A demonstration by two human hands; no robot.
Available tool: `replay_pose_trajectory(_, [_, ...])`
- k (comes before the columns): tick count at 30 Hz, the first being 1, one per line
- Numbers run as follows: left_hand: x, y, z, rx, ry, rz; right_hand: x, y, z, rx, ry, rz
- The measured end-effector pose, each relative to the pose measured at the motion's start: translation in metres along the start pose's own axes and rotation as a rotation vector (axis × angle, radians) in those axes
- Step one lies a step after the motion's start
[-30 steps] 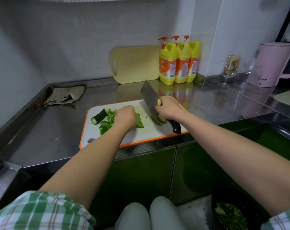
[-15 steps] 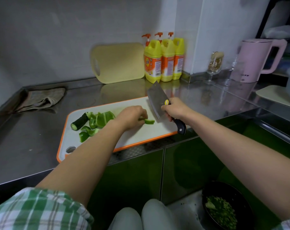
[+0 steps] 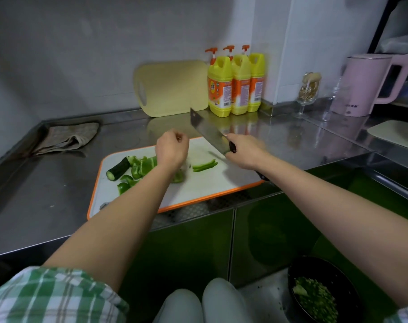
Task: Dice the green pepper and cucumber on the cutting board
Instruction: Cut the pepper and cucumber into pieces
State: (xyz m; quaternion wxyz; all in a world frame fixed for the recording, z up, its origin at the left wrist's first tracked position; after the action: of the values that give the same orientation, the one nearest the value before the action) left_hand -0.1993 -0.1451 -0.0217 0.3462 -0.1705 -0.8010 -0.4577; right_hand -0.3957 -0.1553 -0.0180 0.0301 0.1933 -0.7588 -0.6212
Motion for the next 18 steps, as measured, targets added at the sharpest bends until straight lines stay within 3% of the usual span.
replay_pose_trajectory(2, [-0.006, 0.0, 0.002, -0.084, 0.146, 0.196, -0.005, 0.001, 0.002, 0.078, 0.034, 0.056])
replay_pose_trajectory(4, [-0.007, -0.012, 0.013, -0.314, 0.381, 0.503, -0.012, 0.0, 0.005, 0.133, 0.091, 0.087])
replay_pose_trajectory(6, [-0.003, -0.022, 0.023, -0.446, 0.454, 0.61, -0.023, -0.004, 0.007, 0.135, 0.173, 0.104])
replay_pose_trajectory(10, [-0.003, -0.019, 0.028, -0.38, 0.466, 0.65, -0.038, -0.016, 0.011, -0.06, 0.332, -0.075])
replay_pose_trajectory(15, [-0.01, -0.004, 0.032, -0.371, 0.435, 0.606, -0.036, -0.005, 0.011, -0.239, 0.189, -0.516])
replay_pose_trajectory(18, [-0.011, -0.003, 0.033, -0.369, 0.43, 0.622, -0.047, -0.007, 0.016, -0.332, 0.114, -0.624])
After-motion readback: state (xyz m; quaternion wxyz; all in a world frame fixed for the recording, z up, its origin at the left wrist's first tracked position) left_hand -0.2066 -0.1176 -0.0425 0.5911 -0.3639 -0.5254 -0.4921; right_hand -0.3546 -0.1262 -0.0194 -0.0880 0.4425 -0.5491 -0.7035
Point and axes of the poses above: each hand's wrist, its own z-axis away from the middle knuckle, its own y-axis out of the back of the hand, x = y × z, the point moved 5 cm from there along -z, towards the middle knuckle, and after that the axes turned 3 degrees about z, right-handed, at the moved point
